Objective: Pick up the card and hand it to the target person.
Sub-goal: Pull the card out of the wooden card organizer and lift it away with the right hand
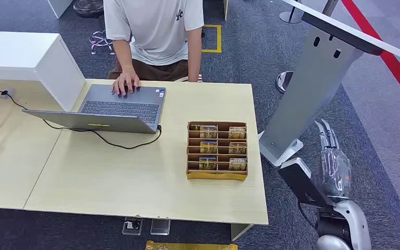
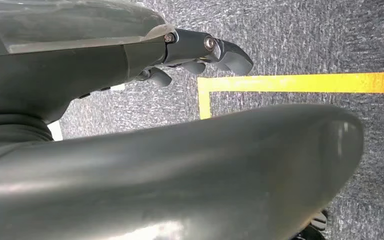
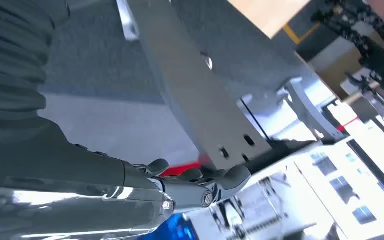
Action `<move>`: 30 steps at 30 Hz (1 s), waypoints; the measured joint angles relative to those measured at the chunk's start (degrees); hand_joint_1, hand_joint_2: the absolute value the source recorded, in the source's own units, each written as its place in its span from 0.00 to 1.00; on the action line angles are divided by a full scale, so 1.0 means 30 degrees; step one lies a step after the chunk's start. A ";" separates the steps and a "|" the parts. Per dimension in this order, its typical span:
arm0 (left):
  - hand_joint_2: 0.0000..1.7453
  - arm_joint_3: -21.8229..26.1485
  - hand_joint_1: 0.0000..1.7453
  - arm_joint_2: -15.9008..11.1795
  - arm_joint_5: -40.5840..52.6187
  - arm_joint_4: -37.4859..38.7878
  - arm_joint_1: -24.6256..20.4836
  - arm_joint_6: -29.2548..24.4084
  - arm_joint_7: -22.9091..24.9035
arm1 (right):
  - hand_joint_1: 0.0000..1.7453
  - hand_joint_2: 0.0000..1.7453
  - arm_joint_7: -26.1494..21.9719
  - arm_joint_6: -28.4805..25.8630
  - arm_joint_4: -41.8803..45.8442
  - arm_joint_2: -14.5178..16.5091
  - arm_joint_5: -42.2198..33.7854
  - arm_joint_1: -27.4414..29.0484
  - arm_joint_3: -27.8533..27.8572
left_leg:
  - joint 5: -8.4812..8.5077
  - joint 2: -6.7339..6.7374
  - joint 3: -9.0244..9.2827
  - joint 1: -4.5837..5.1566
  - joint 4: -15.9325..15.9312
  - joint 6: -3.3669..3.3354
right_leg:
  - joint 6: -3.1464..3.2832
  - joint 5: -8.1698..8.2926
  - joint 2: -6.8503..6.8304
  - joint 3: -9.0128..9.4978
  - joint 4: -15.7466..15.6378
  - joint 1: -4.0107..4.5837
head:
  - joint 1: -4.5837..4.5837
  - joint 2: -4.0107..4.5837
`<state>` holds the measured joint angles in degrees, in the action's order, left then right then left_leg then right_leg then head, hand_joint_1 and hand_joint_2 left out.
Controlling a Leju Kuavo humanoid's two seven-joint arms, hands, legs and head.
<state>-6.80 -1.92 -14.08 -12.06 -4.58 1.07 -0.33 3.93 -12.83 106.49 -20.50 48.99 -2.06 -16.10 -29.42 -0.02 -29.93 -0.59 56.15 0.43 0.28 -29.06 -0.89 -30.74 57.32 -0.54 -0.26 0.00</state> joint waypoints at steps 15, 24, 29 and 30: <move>0.00 -0.0433 0.00 -0.0007 -0.0117 0.0000 -0.0008 0.0304 -0.0209 | 1.00 1.00 0.2153 0.3519 0.1144 0.0630 0.2781 -0.0882 -0.3264 | 0.0000 0.0000 -0.0006 -0.0001 -0.0003 0.0000 | 0.0002 -0.0002 0.0000 -0.0002 0.0003 0.0001 | -0.0005 0.0000; 0.00 -0.0669 0.00 -0.0007 -0.0127 0.0000 -0.0013 0.0315 -0.0168 | 1.00 1.00 0.3404 0.3661 -0.0237 0.1472 0.5687 -0.1656 -0.5346 | 0.0001 -0.0001 -0.0011 0.0000 -0.0004 0.0000 | 0.0004 -0.0005 -0.0001 -0.0002 0.0005 0.0001 | -0.0022 0.0000; 0.00 -0.0887 0.00 -0.0007 -0.0224 0.0000 -0.0012 0.0268 -0.0096 | 1.00 1.00 0.3690 0.3872 -0.1518 0.2074 0.6299 -0.2204 -0.6155 | 0.0001 -0.0001 -0.0011 -0.0001 -0.0004 0.0001 | 0.0004 -0.0005 -0.0001 -0.0003 0.0006 0.0001 | -0.0009 0.0000; 0.00 -0.0909 0.00 -0.0007 -0.0257 0.0000 -0.0014 0.0262 -0.0084 | 1.00 1.00 0.3805 0.3931 -0.1815 0.2193 0.6457 -0.2326 -0.6299 | 0.0001 0.0000 -0.0011 -0.0001 -0.0004 0.0001 | 0.0004 -0.0005 -0.0001 -0.0004 0.0006 0.0001 | -0.0007 0.0000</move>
<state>-9.52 -1.95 -14.85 -12.07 -4.62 1.86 -0.58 15.35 -1.04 101.04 -13.92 68.36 -9.04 -34.99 -29.41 -0.02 -29.96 -0.59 56.13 0.43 0.29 -29.07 -0.89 -30.75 57.34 -0.54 -0.28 0.00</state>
